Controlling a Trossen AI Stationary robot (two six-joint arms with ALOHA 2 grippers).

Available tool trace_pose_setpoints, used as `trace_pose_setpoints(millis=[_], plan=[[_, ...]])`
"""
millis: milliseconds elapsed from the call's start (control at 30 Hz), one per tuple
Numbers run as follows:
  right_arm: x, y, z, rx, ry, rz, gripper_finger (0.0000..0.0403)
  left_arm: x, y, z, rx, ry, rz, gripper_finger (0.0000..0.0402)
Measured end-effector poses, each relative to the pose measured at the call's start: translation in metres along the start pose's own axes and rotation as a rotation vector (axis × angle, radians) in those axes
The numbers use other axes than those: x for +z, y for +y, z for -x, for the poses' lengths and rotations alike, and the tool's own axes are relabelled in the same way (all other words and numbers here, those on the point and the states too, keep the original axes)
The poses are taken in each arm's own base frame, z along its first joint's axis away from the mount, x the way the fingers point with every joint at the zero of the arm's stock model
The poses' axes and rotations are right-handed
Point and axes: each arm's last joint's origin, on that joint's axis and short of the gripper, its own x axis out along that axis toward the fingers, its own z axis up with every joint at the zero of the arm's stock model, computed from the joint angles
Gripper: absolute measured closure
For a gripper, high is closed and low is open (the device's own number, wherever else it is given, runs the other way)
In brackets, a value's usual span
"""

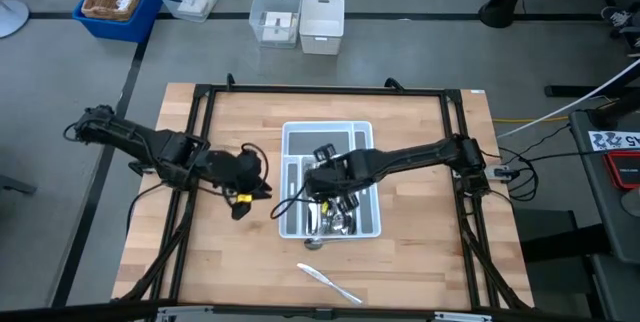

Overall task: Sort silverware
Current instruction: Adjust the white cutlery

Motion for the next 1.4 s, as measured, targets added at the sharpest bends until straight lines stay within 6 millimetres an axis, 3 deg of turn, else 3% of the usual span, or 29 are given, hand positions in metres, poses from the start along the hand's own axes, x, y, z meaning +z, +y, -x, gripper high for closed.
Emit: trace_pose_setpoints(millis=[167,267,400,600,833,967,1167,1400], plan=[[-0.001,-0.003,0.034,0.249,-0.031,-0.267,0.027,-0.007,-0.021,-0.004,-0.086,0.0,-0.054,0.0316],[0.003,0.004,0.047,0.366,-0.056,-0.366,0.027,-0.012,-0.032,-0.01,-0.115,0.018,-0.098,0.0316],[0.014,0.034,0.057,0.483,-0.067,-0.378,0.027,-0.021,-0.04,-0.019,-0.113,0.073,-0.17,0.0316],[0.029,0.09,0.055,0.516,-0.09,-0.347,0.027,-0.027,-0.046,-0.026,-0.114,0.103,-0.235,0.0316],[0.045,0.142,0.034,0.483,-0.21,-0.466,0.027,-0.027,-0.046,-0.026,-0.117,0.096,-0.254,0.0316],[0.042,0.162,0.012,0.399,-0.23,-0.531,0.0269,-0.027,-0.046,-0.026,-0.116,0.097,-0.254,0.0316],[0.029,0.174,-0.018,0.363,-0.191,-0.61,0.0269,-0.027,-0.046,-0.026,-0.116,0.097,-0.254,0.0316],[0.017,0.174,-0.04,0.342,-0.154,-0.625,0.0269,-0.027,-0.046,-0.026,-0.114,0.1,-0.255,0.0316]])
